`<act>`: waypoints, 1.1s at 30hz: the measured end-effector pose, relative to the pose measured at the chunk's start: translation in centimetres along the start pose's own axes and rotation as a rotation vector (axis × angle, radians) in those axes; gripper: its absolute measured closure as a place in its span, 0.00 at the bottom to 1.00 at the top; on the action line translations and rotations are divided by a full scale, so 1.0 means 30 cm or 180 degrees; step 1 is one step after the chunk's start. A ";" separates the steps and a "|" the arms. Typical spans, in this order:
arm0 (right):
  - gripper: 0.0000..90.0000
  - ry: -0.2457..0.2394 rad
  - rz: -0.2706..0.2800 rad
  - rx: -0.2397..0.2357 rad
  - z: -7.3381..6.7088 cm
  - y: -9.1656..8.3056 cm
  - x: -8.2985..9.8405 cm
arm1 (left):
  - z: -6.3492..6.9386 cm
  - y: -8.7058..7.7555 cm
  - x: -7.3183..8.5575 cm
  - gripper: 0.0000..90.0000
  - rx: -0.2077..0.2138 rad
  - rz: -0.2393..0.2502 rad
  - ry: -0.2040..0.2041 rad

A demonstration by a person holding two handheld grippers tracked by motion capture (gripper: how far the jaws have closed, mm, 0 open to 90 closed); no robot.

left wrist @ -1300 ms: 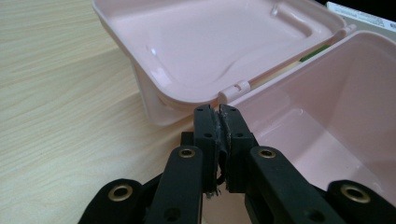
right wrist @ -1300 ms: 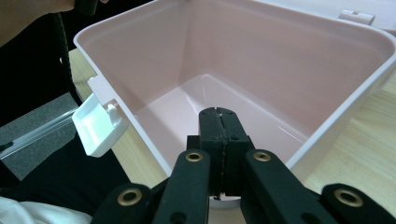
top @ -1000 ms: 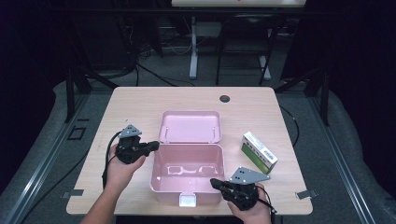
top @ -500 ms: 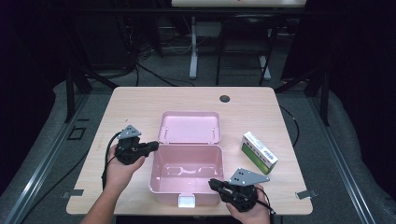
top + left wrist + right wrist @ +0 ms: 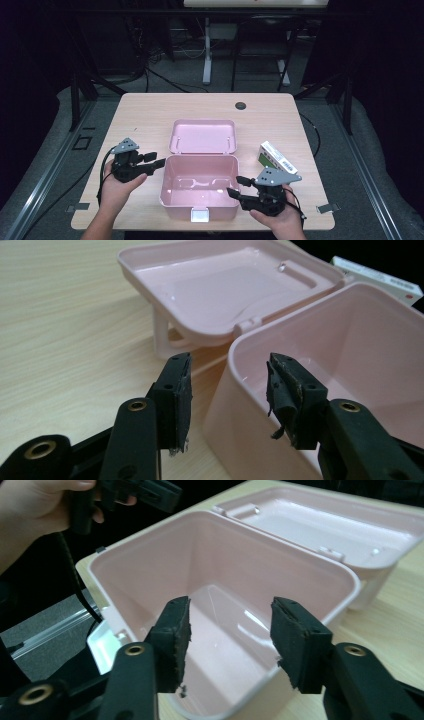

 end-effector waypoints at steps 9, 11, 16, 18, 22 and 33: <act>0.52 -0.0081 -0.0096 0.0111 0.051 -0.008 -0.058 | -0.028 -0.021 0.018 0.54 -0.0063 -0.0103 -0.0023; 0.52 -0.0075 -0.0137 0.0136 0.063 -0.007 -0.068 | -0.026 -0.028 0.014 0.53 -0.0066 -0.0090 -0.0034; 0.53 -0.0072 -0.0198 0.0205 0.096 -0.006 -0.086 | -0.017 -0.045 -0.001 0.52 -0.0042 -0.0055 -0.0013; 0.53 -0.0095 -0.0222 0.0219 0.105 -0.006 -0.094 | -0.012 -0.052 -0.007 0.52 -0.0005 -0.0056 0.0014; 0.50 -0.0179 -0.0417 0.0189 0.117 -0.004 -0.107 | -0.002 -0.059 -0.014 0.52 0.0020 -0.0024 0.0044; 0.49 -0.0242 -0.0807 0.0374 0.217 0.012 -0.170 | 0.020 -0.063 -0.022 0.55 0.0127 -0.0041 0.0100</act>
Point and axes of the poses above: each handheld gripper's, and its own axes: y roughly forward along the jaws, x roughly out of its underside, z roughly to its right, the point moved 5 cm from there along y, roughly forward along the jaws, and after that the axes turned 11 degrees about z, right-handed, at the moved point
